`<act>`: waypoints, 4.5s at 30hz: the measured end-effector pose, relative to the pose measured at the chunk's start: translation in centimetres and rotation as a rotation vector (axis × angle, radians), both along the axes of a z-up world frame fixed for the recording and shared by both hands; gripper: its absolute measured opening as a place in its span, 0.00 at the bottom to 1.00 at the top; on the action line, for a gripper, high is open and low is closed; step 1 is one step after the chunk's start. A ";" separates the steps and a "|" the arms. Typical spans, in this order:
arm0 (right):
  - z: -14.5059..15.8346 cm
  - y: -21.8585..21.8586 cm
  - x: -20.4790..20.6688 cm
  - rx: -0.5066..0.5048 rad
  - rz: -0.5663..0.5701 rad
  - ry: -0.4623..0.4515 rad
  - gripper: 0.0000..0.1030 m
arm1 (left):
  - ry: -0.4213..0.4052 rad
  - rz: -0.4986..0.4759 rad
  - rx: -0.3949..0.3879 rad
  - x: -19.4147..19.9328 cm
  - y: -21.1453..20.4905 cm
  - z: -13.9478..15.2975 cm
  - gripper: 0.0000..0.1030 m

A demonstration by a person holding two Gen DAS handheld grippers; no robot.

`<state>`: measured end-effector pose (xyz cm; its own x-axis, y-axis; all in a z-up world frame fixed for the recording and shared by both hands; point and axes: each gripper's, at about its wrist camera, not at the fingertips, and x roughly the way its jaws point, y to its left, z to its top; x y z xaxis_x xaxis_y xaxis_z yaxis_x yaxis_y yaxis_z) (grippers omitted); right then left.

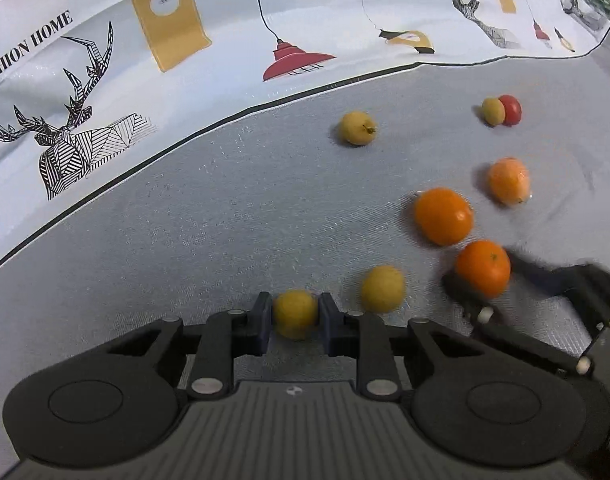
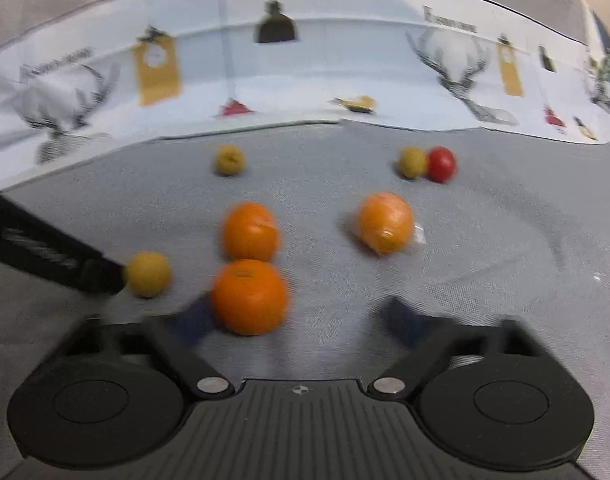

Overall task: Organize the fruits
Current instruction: 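Grasp a yellow fruit with the left tool while the right tool grasps a mandarin, then lower both fruits onto the blue plate and open both tools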

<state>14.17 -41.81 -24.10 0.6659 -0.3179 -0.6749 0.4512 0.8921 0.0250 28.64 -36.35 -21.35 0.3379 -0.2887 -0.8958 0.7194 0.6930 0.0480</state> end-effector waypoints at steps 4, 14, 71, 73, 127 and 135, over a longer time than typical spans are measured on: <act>0.2 -0.5 -0.1 0.026 -0.027 -0.010 0.36 | 0.009 0.040 -0.019 -0.7 1.1 1.6 0.26; 1.3 -2.1 -2.3 0.041 -0.137 -0.029 0.36 | 0.005 0.143 -0.048 -7.8 7.5 10.4 0.26; 28.2 25.6 -29.0 0.100 0.511 -0.122 0.37 | -0.165 0.550 -0.179 -35.5 37.9 24.7 0.26; 28.3 25.8 -29.0 0.094 0.515 -0.120 0.37 | -0.164 0.554 -0.183 -35.5 38.0 24.7 0.26; 15.5 27.9 -7.1 0.082 0.573 0.219 0.37 | 0.035 0.626 -0.048 -12.7 36.0 11.9 0.26; 10.9 27.0 -2.8 0.052 0.580 0.288 0.37 | 0.049 0.617 0.013 -8.2 34.0 7.6 0.26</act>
<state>11.35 -14.80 -13.19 0.5092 0.0769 -0.8572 -0.1084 0.9938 0.0248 20.48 -2.34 -13.76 0.3974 -0.0425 -0.9166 0.1880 0.9815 0.0360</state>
